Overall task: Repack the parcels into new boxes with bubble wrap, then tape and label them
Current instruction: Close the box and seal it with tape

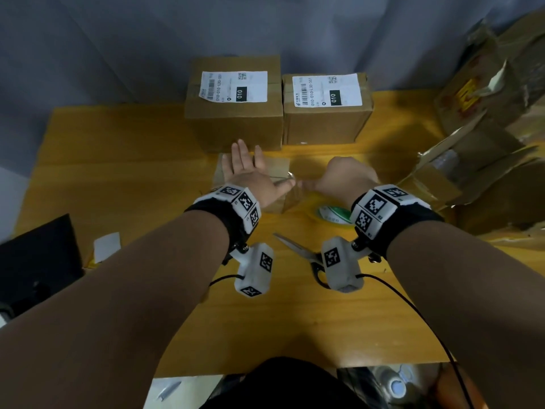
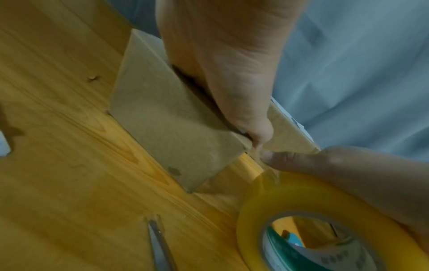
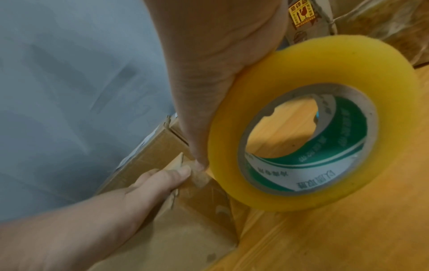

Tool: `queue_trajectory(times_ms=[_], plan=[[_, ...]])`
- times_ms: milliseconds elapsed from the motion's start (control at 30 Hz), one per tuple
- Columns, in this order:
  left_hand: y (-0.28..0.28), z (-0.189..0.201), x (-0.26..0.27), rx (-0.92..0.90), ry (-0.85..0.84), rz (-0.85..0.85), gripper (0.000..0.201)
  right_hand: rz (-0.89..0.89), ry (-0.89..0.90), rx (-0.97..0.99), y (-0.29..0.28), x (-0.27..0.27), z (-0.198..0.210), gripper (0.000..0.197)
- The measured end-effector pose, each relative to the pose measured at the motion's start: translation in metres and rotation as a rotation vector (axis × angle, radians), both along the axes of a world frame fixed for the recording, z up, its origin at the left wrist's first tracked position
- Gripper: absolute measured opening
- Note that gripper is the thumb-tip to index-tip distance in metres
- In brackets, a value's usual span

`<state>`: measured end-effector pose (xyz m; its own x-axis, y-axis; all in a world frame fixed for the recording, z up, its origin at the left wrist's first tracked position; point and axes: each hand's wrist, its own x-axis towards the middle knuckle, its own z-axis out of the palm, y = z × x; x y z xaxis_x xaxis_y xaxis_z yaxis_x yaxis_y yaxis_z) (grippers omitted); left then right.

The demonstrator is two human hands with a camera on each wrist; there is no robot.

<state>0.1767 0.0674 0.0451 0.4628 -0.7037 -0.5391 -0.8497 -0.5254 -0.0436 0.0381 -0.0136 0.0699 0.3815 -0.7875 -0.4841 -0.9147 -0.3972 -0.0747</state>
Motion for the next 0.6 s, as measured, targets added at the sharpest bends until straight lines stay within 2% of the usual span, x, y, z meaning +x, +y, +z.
queue_trajectory(times_ms=[167, 267, 333, 467, 533, 600], plan=[[0.004, -0.004, 0.01, -0.07, 0.063, -0.048, 0.102, 0.041, -0.044, -0.002, -0.007, -0.009, -0.002, 0.055], [0.007, -0.004, 0.014, -0.088, 0.087, -0.08, 0.1, -0.05, -0.201, 0.178, -0.013, -0.028, -0.01, 0.051], [0.008, -0.004, 0.014, -0.109, 0.081, -0.082, 0.1, -0.115, -0.33, 0.231, -0.013, -0.04, -0.013, 0.056], [0.012, -0.001, 0.0, -0.167, -0.038, -0.046, 0.103, -0.111, -0.398, 0.179, -0.009, -0.048, -0.012, 0.057], [0.013, 0.004, -0.014, -0.219, -0.088, -0.019, 0.095, -0.092, -0.41, 0.169, -0.006, -0.048, -0.011, 0.056], [0.016, 0.006, -0.027, -0.244, -0.066, 0.075, 0.085, -0.104, -0.411, 0.185, -0.005, -0.049, -0.012, 0.054]])
